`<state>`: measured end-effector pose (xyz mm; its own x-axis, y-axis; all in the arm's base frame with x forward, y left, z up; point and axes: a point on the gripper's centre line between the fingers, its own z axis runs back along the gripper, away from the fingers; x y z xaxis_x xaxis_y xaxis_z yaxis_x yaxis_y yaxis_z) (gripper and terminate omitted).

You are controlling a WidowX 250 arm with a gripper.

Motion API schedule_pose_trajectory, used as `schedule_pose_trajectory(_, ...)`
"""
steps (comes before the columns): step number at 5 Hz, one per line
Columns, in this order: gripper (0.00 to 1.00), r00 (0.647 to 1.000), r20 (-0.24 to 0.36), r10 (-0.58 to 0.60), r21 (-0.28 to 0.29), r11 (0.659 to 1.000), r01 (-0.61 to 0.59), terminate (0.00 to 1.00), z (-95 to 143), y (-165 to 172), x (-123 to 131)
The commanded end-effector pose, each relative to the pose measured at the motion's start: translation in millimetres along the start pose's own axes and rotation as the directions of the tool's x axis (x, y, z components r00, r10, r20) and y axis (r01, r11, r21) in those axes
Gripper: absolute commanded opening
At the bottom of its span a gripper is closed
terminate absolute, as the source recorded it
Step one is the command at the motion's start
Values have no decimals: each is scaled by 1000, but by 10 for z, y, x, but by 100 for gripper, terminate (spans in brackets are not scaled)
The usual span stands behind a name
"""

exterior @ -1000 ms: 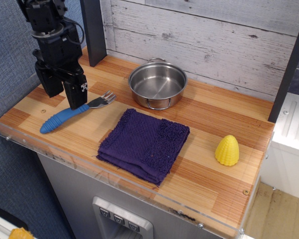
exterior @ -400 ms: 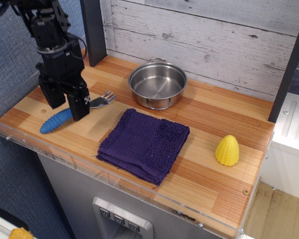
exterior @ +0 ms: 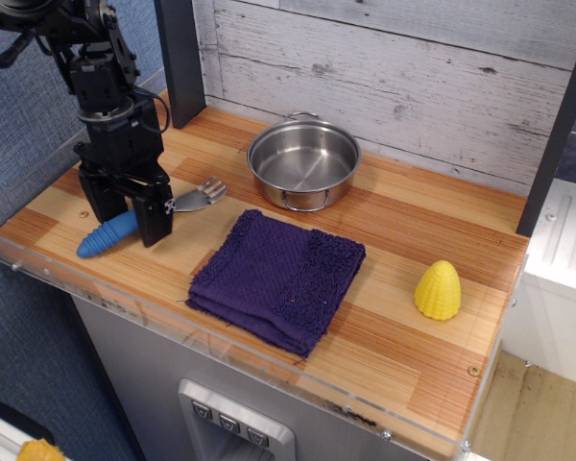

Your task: Move the fork to the right of the towel.

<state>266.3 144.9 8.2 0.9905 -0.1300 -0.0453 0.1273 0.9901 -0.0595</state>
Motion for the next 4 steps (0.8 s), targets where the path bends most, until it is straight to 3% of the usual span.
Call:
schedule_pose_trajectory(1,0,1000,21,-4,39,999,4,0,59,-2,-1)
schedule_pose_trajectory(3,0,998,63,-6,89,996,1,0,165,-81,-1)
schedule_pose_trajectory(4,0,993,114,19,93,995,-29,0,443,-121,20)
